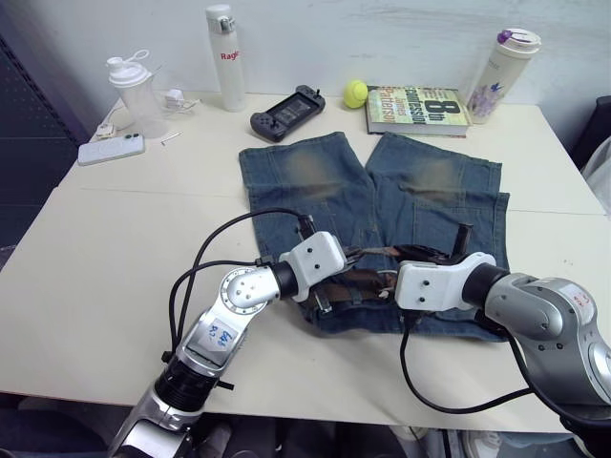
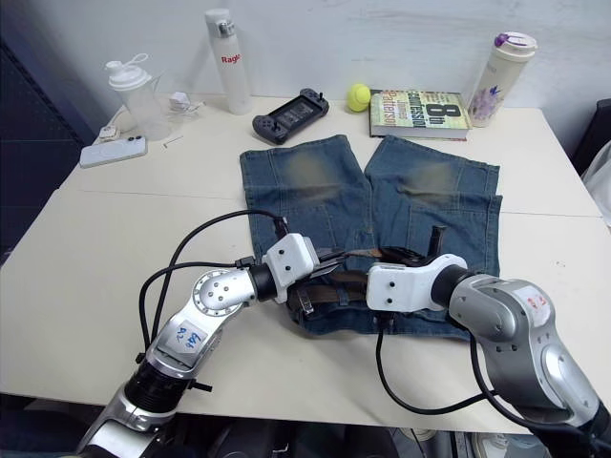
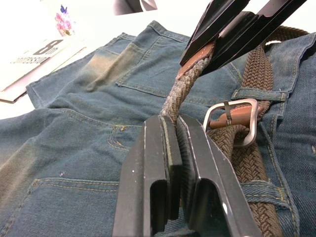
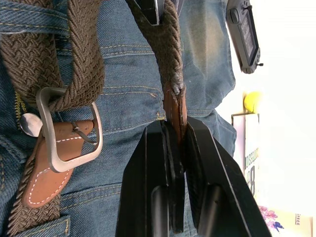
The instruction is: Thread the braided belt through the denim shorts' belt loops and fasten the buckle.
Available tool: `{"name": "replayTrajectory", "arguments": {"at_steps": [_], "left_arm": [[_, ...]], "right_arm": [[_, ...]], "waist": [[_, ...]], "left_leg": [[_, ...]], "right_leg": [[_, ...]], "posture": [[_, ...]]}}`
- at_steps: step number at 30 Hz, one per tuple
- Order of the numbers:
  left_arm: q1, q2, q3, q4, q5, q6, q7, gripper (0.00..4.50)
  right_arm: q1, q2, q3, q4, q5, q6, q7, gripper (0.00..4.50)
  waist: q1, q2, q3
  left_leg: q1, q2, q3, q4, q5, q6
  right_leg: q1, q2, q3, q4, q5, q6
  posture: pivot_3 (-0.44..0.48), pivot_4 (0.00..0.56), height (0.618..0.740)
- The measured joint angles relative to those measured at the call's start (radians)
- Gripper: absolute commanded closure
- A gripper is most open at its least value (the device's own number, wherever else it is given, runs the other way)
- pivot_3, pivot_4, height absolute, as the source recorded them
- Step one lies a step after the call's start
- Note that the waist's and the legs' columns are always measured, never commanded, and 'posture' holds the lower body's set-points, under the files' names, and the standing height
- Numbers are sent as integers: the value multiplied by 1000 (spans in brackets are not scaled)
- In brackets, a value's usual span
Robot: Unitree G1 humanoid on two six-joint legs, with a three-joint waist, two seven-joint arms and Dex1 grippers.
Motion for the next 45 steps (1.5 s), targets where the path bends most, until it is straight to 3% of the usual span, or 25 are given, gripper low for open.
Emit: {"name": "replayTrajectory", "arguments": {"at_steps": [2, 3, 9, 14, 18, 22, 27, 37, 45], "left_arm": [[0, 0, 3, 0, 1, 0, 0, 4477], [0, 0, 4, 0, 1, 0, 0, 4500], [6, -19, 34, 2, -13, 0, 2, 4500], [51, -46, 135, 5, -108, 28, -1, 4500], [57, -63, 202, 6, -205, 48, -26, 4500], [57, -71, 210, 9, -244, 65, -37, 4500], [57, -82, 203, 10, -255, 73, -36, 4500], [30, -105, 229, 12, -356, 125, -59, 4500], [-5, -69, 294, -16, -473, 230, -65, 4500]], "right_arm": [[2, 19, 0, -4, 3, 17, 0, 4500], [4, 26, 0, -7, 6, 25, 0, 3579], [31, 65, -23, -41, 32, 82, -3, 867], [131, 99, -145, -64, 107, 229, 15, 867], [119, 230, -211, -95, 199, 397, -11, 867], [30, 366, -242, -139, 299, 574, -49, 2082], [6, 439, -228, -181, 420, 787, -89, 4390], [119, 438, -77, -153, 443, 820, -305, 4460], [157, 412, -29, -141, 449, 770, -379, 4460]], "waist": [[0, 0, 0], [0, 0, 0], [1, 0, 0], [1, 0, 0], [-7, 0, 0], [-11, 0, 0], [-8, 0, 0], [-13, 0, 0], [-21, 0, 0]], "left_leg": [[0, 0, 0, 0, 0, 0], [0, 0, 0, 0, 0, 0], [0, 0, 0, 0, 0, 0], [0, 0, -1, 0, 0, 0], [0, 1, -1, 0, 0, 0], [0, 0, -1, -1, 0, 0], [0, 0, -1, -1, 0, 0], [0, 0, -1, -2, 0, -1], [0, 0, -1, -2, 0, -1]], "right_leg": [[0, 0, 0, 0, 0, 0], [0, 0, 0, 0, 0, 0], [0, 0, 0, 1, 0, 0], [0, 0, -1, 3, 0, 0], [0, 0, 0, 3, 0, 0], [0, 0, 0, 4, 0, 0], [0, 0, 0, 3, 0, 0], [-1, 0, 0, 3, 0, 0], [-1, 0, 0, 1, 0, 0]], "posture": [[0, 150, 740], [0, 150, 740], [0, 150, 740], [0, 150, 740], [0, 150, 740], [0, 150, 740], [0, 150, 740], [0, 150, 740], [0, 150, 740]]}}
